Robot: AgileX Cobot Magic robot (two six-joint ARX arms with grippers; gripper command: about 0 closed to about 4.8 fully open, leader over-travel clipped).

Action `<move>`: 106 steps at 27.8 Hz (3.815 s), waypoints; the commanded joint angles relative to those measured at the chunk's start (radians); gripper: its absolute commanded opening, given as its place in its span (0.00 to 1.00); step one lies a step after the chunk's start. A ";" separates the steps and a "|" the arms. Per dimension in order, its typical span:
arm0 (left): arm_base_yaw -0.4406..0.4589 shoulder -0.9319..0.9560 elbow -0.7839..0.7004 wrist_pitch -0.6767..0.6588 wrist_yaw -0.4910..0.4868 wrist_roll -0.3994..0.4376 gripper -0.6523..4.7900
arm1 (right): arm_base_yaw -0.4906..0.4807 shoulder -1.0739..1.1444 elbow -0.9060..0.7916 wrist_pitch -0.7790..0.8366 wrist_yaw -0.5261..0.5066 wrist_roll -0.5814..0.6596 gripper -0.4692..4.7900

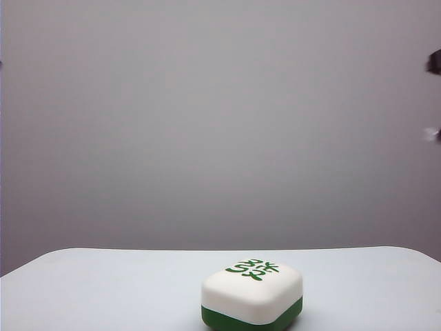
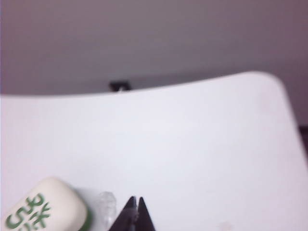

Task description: Pick up the foam mahjong on the table and turn it over.

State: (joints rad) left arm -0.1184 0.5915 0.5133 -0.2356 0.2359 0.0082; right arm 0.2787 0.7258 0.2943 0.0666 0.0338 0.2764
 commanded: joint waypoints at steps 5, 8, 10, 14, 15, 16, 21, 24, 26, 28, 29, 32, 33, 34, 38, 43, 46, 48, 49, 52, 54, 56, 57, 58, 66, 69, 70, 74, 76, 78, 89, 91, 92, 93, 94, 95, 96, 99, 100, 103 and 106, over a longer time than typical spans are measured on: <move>-0.002 0.131 0.144 -0.219 0.058 0.185 0.11 | 0.005 0.333 0.196 0.006 -0.149 0.048 0.07; -0.008 0.144 0.185 -0.298 0.056 0.266 0.11 | 0.013 0.452 0.249 0.011 -0.169 0.080 0.17; -0.021 0.143 0.204 -0.333 0.056 0.285 0.11 | 0.032 0.554 0.283 0.014 -0.173 0.143 0.55; -0.051 0.148 0.209 -0.406 0.056 0.285 0.11 | 0.084 0.682 0.317 0.033 -0.253 0.215 0.63; -0.059 0.149 0.209 -0.423 0.055 0.291 0.11 | 0.103 0.706 0.322 0.042 -0.257 0.234 0.63; -0.066 0.150 0.209 -0.442 0.054 0.299 0.11 | 0.119 0.724 0.322 0.057 -0.257 0.253 0.65; -0.108 0.157 0.208 -0.465 0.060 0.342 0.12 | 0.166 0.827 0.337 0.127 -0.278 0.334 0.72; -0.150 0.156 0.209 -0.467 0.060 0.386 0.13 | 0.166 0.908 0.373 0.114 -0.350 0.357 0.73; -0.174 0.156 0.209 -0.466 0.060 0.388 0.13 | 0.166 0.934 0.386 0.099 -0.353 0.365 0.73; -0.197 0.157 0.209 -0.466 0.060 0.388 0.15 | 0.166 0.958 0.397 0.088 -0.373 0.379 0.82; -0.205 0.156 0.209 -0.466 0.058 0.388 0.15 | 0.166 0.970 0.398 0.085 -0.385 0.379 0.84; -0.206 0.157 0.209 -0.465 0.056 0.388 0.15 | 0.166 0.973 0.397 0.067 -0.384 0.379 0.84; -0.206 0.157 0.209 -0.463 0.056 0.388 0.15 | 0.166 0.973 0.398 0.068 -0.384 0.379 0.84; -0.206 0.157 0.209 -0.463 0.057 0.388 0.15 | 0.166 0.973 0.398 0.072 -0.385 0.379 0.84; -0.206 0.157 0.208 -0.447 0.057 0.386 0.15 | 0.166 1.003 0.415 0.089 -0.400 0.406 0.84; -0.206 0.157 0.208 -0.444 0.057 0.385 0.15 | 0.179 1.063 0.448 0.099 -0.435 0.428 0.77; -0.206 0.158 0.208 -0.443 0.057 0.385 0.15 | 0.192 1.083 0.459 0.104 -0.440 0.430 0.44; -0.206 0.158 0.208 -0.443 0.057 0.385 0.15 | 0.197 1.091 0.460 0.128 -0.459 0.430 0.22; -0.206 0.158 0.208 -0.443 0.057 0.385 0.15 | 0.199 1.091 0.460 0.142 -0.462 0.429 0.16; -0.206 0.158 0.208 -0.443 0.057 0.385 0.15 | 0.198 1.089 0.460 0.175 -0.483 0.396 0.08; -0.206 0.158 0.208 -0.443 0.057 0.384 0.15 | 0.190 1.083 0.467 0.170 -0.485 0.378 0.08; -0.206 0.158 0.208 -0.444 0.057 0.384 0.15 | 0.184 1.071 0.484 0.123 -0.478 0.305 0.08; -0.206 0.158 0.208 -0.444 0.057 0.383 0.15 | 0.180 1.063 0.495 0.093 -0.474 0.267 0.08; -0.206 0.158 0.208 -0.444 0.057 0.380 0.15 | 0.175 1.056 0.508 0.055 -0.462 0.230 0.08; -0.206 0.158 0.208 -0.430 0.057 0.380 0.15 | 0.171 0.960 0.668 -0.332 0.124 -0.208 0.08; -0.206 0.158 0.208 -0.417 0.058 0.377 0.15 | 0.171 0.959 0.696 -0.367 0.277 -0.306 0.08; -0.206 0.158 0.208 -0.416 0.059 0.377 0.15 | 0.172 0.960 0.700 -0.370 0.317 -0.339 0.08; -0.206 0.158 0.208 -0.413 0.059 0.377 0.15 | 0.172 0.961 0.701 -0.375 0.478 -0.423 0.08; -0.206 0.158 0.208 -0.409 0.060 0.377 0.15 | 0.172 0.969 0.701 -0.375 0.546 -0.474 0.08; -0.206 0.158 0.208 -0.404 0.060 0.377 0.15 | 0.172 0.984 0.701 -0.370 0.574 -0.507 0.08; -0.206 0.158 0.208 -0.398 0.061 0.377 0.15 | 0.261 1.073 0.716 -0.409 0.241 -0.341 0.25; -0.206 0.158 0.208 -0.399 0.061 0.376 0.15 | 0.278 1.072 0.722 -0.393 0.186 -0.290 0.28; -0.206 0.158 0.208 -0.399 0.061 0.376 0.15 | 0.283 1.072 0.730 -0.392 0.153 -0.267 0.33; -0.206 0.158 0.208 -0.399 0.061 0.376 0.15 | 0.287 1.072 0.736 -0.393 0.129 -0.250 0.36; -0.206 0.158 0.208 -0.399 0.061 0.376 0.15 | 0.289 1.072 0.745 -0.397 0.105 -0.242 0.40; -0.206 0.158 0.208 -0.399 0.066 0.376 0.15 | 0.289 1.072 0.756 -0.406 0.064 -0.227 0.42; -0.206 0.158 0.208 -0.399 0.075 0.375 0.15 | 0.289 1.072 0.765 -0.411 0.040 -0.208 0.42; -0.206 0.158 0.207 -0.399 0.111 0.372 0.15 | 0.289 1.072 0.784 -0.417 -0.043 -0.136 0.49; -0.206 0.158 0.207 -0.399 0.119 0.367 0.15 | 0.289 1.072 0.787 -0.414 -0.058 -0.119 0.50; -0.206 0.158 0.207 -0.400 0.130 0.355 0.15 | 0.289 1.064 0.813 -0.443 -0.124 -0.114 0.50; -0.206 0.157 0.208 -0.410 0.087 0.381 0.15 | 0.289 1.015 0.829 -0.536 -0.147 -0.122 0.44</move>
State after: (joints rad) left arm -0.3241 0.7509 0.7185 -0.6479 0.3523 0.3702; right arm 0.5674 1.7813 1.1172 -0.4183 -0.1005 0.1600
